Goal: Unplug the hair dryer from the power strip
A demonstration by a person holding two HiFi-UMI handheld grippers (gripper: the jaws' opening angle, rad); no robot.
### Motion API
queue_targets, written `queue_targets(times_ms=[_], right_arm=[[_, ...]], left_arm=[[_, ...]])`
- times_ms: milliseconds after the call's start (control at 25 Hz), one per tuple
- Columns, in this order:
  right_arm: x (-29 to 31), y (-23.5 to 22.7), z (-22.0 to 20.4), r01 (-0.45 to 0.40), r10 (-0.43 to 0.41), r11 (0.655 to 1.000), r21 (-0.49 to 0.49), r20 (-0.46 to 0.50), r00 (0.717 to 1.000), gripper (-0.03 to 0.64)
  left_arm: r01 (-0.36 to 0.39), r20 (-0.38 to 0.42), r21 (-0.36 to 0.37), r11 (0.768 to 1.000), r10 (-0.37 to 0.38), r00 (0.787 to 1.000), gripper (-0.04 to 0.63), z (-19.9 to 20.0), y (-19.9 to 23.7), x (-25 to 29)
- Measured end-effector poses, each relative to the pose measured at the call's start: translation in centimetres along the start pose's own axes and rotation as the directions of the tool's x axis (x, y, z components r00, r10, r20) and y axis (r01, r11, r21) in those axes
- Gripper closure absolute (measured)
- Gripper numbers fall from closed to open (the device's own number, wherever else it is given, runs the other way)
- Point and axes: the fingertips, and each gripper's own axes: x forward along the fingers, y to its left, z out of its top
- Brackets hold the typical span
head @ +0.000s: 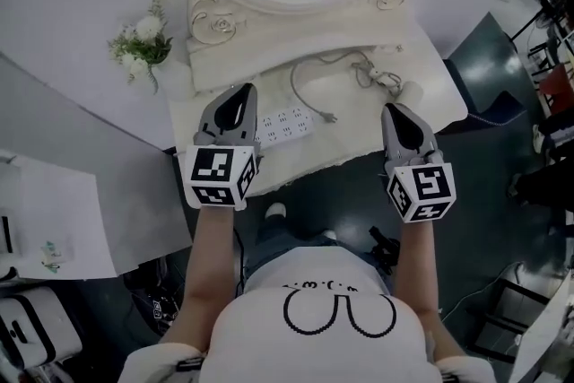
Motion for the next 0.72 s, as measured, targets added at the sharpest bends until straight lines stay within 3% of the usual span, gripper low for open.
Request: queue_targets(times_ms=[400,720], right_arm=[[-5.0,-2.0,2.7,-0.077,0.08,0.996,-0.033,0.119,0.99,0.621],[-8.4,-2.1,3.0,-0.125,0.13,0.991,-0.044,0.137,0.982,0.621]], left_arm=[[-0.197,0.114,0.06,0.979,0.189,0.975,0.597,3.3,-4.8,-6.0],[-0.262,0.15,0.091,0.961,0.247,0.957,0.597,4.4,-7.9,-9.2]])
